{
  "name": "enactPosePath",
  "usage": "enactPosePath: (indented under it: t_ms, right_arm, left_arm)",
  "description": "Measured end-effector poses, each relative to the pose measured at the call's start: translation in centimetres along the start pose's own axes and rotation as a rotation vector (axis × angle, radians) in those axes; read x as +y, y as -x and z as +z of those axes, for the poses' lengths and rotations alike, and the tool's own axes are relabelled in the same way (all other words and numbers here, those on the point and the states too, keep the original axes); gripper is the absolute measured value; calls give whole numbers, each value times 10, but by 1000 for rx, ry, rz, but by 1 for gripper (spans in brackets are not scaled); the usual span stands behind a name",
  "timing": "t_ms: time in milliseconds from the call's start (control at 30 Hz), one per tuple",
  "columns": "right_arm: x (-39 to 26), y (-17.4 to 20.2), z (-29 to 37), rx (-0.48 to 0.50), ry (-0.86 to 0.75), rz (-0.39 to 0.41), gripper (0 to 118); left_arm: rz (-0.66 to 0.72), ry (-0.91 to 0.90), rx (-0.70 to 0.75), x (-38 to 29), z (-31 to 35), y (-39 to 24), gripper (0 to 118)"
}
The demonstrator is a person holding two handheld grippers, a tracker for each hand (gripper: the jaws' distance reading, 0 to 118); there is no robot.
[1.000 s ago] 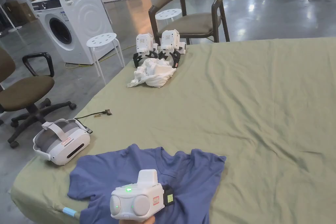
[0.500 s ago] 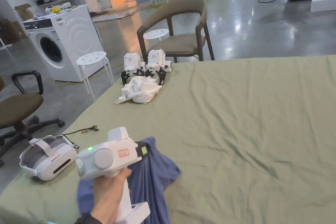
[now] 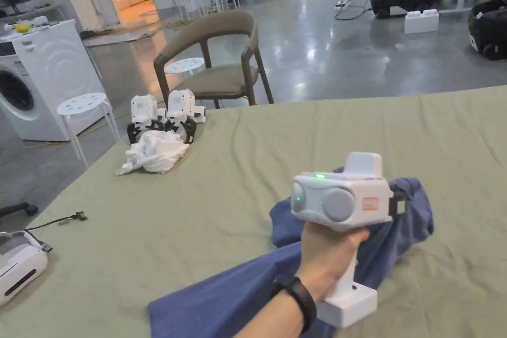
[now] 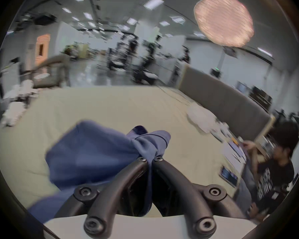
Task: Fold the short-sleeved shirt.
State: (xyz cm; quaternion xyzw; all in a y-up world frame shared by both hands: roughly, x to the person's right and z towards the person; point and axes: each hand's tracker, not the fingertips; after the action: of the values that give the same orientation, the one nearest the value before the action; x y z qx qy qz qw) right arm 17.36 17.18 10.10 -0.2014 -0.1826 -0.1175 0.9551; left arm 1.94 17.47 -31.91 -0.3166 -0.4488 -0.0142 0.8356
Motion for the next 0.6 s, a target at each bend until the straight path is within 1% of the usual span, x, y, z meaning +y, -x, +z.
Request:
enactPosePath:
  t_ms: [67, 133, 200, 267, 367, 400, 433, 467, 500, 533, 600]
  right_arm:
    - [-5, -9, 6, -25, 14, -4, 0]
    - [-11, -15, 12, -57, 28, 7, 0]
    - [-16, -19, 17, -85, 41, 10, 0]
    - [-20, -23, 19, -93, 54, 0, 0]
    - [-23, -23, 18, -91, 60, -8, 0]
    - [-24, -22, 17, -87, 62, -8, 0]
    - [-23, -20, 16, -81, 62, -6, 0]
    - [-21, -17, 15, -70, 59, 0, 0]
    - [-21, -14, 14, -53, 53, 10, 0]
    - [-18, -11, 12, -33, 43, 21, 0]
    - [-11, -2, 8, 7, 17, 41, 0]
  left_arm:
    - [-61, 75, -109, -35, -33, -47, 0]
    - [-63, 159, -223, -72, -56, -95, 0]
    - [-68, 242, -300, -113, -69, -135, 0]
    - [-77, 291, -345, -147, -76, -165, 0]
    - [-68, 335, -319, -182, -77, -184, 0]
    - [-68, 330, -318, -186, -76, -183, 15]
    - [-71, 333, -319, -184, -74, -175, 36]
    - [-56, 323, -338, -180, -67, -169, 70]
    - [-48, 295, -342, -170, -54, -162, 84]
    - [-59, 241, -325, -158, -38, -156, 87]
    - [-111, 115, -256, -132, 1, -138, 87]
